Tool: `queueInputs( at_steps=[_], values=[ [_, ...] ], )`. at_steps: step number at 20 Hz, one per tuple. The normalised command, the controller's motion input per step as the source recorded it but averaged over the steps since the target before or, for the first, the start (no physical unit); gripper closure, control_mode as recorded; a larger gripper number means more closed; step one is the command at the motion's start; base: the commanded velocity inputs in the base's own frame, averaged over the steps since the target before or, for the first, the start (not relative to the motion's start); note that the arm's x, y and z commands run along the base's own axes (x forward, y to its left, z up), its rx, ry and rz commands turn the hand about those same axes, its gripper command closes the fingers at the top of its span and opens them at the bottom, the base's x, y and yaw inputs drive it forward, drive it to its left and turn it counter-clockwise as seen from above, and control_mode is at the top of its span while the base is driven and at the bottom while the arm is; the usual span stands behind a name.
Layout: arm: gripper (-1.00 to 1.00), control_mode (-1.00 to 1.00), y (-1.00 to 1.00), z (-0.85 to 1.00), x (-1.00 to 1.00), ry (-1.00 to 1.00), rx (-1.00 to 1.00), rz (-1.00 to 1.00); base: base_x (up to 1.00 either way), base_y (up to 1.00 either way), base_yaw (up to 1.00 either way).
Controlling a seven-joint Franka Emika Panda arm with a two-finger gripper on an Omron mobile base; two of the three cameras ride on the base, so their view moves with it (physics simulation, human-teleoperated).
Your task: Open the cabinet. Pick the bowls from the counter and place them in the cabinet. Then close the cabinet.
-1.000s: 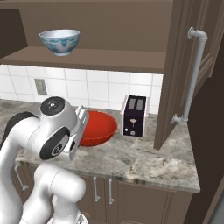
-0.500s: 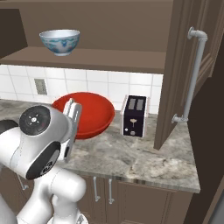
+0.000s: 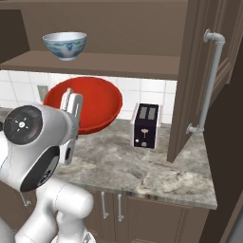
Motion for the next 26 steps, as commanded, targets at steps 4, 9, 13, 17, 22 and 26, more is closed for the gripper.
queueInputs(
  at_steps=[4, 9, 13, 17, 22, 26],
  values=[
    [1.0, -1.0, 0.0, 0.66, -0.08, -0.22, 0.0, 0.0, 0.0, 0.0, 0.0],
    [1.0, -1.0, 0.0, 0.45, 0.11, -0.15, 0.0, 0.0, 0.0, 0.0, 0.0],
    [1.0, -1.0, 0.0, 0.33, 0.28, -0.2, -0.06, 0.0, 0.0, 0.0, 0.0],
    [1.0, -1.0, 0.0, 0.17, 0.47, -0.04, -0.03, 0.0, 0.0, 0.0, 0.0],
    [1.0, -1.0, -0.03, 0.05, 0.59, 0.0, 0.0, 0.0, 0.0, 0.0, 0.0],
    [1.0, -1.0, -0.26, 0.0, 0.58, 0.03, 0.0, 0.02, 0.0, 0.0, 0.0]
  ],
)
